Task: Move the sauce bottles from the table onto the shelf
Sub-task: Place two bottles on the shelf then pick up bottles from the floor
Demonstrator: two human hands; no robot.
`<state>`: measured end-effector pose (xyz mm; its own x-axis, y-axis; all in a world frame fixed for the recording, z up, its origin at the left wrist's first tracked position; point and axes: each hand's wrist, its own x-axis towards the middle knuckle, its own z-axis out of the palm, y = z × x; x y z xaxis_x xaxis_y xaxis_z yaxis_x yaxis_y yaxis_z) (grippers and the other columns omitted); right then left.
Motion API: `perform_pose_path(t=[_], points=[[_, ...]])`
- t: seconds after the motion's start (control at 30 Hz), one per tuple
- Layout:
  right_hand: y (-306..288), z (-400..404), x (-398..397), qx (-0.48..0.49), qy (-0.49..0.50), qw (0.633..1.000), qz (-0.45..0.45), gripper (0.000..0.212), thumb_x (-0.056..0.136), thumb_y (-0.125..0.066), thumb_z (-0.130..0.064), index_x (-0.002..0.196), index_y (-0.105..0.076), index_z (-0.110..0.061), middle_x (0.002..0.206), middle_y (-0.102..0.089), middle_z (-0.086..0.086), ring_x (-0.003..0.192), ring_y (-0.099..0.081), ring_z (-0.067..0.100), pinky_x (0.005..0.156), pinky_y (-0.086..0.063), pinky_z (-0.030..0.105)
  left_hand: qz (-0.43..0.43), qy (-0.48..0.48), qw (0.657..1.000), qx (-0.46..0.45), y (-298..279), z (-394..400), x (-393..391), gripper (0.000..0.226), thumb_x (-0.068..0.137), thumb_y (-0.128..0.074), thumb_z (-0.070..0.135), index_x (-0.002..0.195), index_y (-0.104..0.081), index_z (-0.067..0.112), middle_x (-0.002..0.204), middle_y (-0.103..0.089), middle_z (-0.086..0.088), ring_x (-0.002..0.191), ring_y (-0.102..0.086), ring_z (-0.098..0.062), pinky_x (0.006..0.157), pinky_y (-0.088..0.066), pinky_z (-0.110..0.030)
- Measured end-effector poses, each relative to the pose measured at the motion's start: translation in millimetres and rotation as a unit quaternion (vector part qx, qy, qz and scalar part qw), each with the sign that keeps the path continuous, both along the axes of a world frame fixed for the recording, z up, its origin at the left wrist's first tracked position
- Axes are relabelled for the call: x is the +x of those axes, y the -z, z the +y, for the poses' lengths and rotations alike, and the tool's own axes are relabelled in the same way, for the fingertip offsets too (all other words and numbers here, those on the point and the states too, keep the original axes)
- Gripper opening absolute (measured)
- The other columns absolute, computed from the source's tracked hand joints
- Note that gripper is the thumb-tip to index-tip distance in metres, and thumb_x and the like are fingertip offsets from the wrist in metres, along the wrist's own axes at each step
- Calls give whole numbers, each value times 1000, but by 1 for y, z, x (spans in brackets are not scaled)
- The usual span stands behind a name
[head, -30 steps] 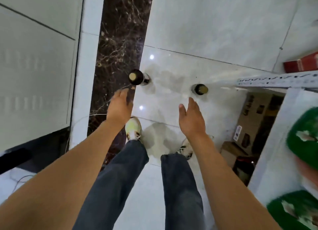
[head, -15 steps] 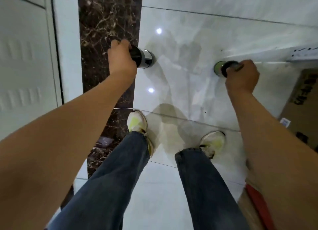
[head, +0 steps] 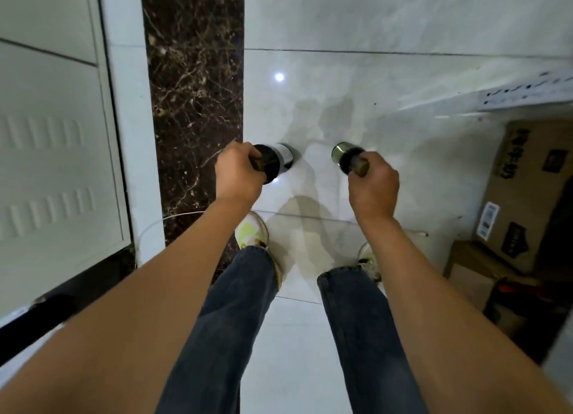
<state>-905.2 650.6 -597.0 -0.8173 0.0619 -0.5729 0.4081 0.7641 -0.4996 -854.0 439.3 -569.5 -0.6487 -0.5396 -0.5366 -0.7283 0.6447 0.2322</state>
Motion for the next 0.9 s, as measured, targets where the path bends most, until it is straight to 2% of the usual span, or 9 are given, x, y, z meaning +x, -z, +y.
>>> perform_pose_path(t=[0.1, 0.17, 0.3, 0.4, 0.57, 0.63, 0.7, 0.8, 0.9], points=[[-59, 4, 17, -10, 24, 999, -20, 34, 85, -58, -1, 118, -65, -10, 103, -71, 13, 93, -65, 31, 77, -52, 33, -1, 29, 998, 49, -54, 17, 9, 37, 68, -81, 4, 103, -72, 12, 107, -66, -9, 96, -61, -23, 78, -40, -18], [-108, 9, 21, -41, 59, 997, -30, 33, 84, -62, -4, 115, -61, -13, 91, -67, 6, 86, -63, 27, 73, -53, 35, 1, 48, 996, 81, -100, 27, 10, 38, 68, -80, 2, 105, -73, 12, 108, -65, -7, 97, -60, -21, 80, -39, -16], [-217, 22, 13, -98, 119, 988, -28, 31, 78, -74, -10, 102, -61, -25, 82, -60, -13, 82, -60, 13, 68, -46, 18, 21, 69, 991, 111, -209, 40, 5, 40, 69, -82, 5, 106, -74, 17, 105, -64, -4, 96, -59, -18, 82, -43, -18], [-305, 30, -2, -152, 121, 981, -4, 35, 72, -82, -12, 97, -62, -27, 86, -67, -12, 86, -67, 14, 75, -54, 21, 76, 78, 987, 122, -307, 44, -6, 38, 68, -85, 10, 104, -75, 18, 99, -64, -3, 89, -60, -17, 83, -50, -25], [-445, 25, -25, -256, 150, 953, 56, 51, 69, -88, -19, 111, -60, -25, 97, -74, -5, 88, -71, 10, 79, -58, 27, 199, 112, 968, 108, -461, 47, -35, 37, 66, -88, 20, 101, -75, 22, 90, -63, 6, 77, -56, -7, 74, -49, -18], [-497, 18, -32, -292, 142, 940, 102, 42, 69, -88, -19, 103, -63, -23, 95, -75, -4, 88, -72, 14, 81, -59, 35, 262, 118, 953, 99, -519, 51, -46, 36, 64, -89, 20, 98, -75, 23, 87, -63, 9, 75, -56, -4, 71, -46, -12], [-555, 14, -38, -330, 131, 921, 160, 34, 70, -87, -17, 97, -67, -21, 93, -75, -2, 89, -72, 16, 82, -59, 37, 331, 120, 931, 98, -581, 54, -52, 37, 62, -89, 19, 96, -76, 22, 85, -63, 11, 78, -58, -4, 73, -46, -10], [-648, 17, -50, -393, 133, 879, 234, 29, 73, -85, -9, 96, -71, -18, 90, -76, -1, 84, -72, 11, 76, -57, 25, 422, 112, 893, 112, -669, 58, -62, 38, 59, -91, 18, 93, -76, 22, 87, -68, 10, 81, -64, -4, 79, -53, -21], [-744, 28, -50, -440, 128, 835, 305, 23, 76, -83, -7, 96, -73, -14, 88, -76, 0, 78, -71, 7, 71, -55, 20, 515, 105, 841, 129, -760, 70, -61, 34, 58, -91, 19, 88, -76, 26, 85, -70, 13, 77, -66, 2, 76, -54, -18]])
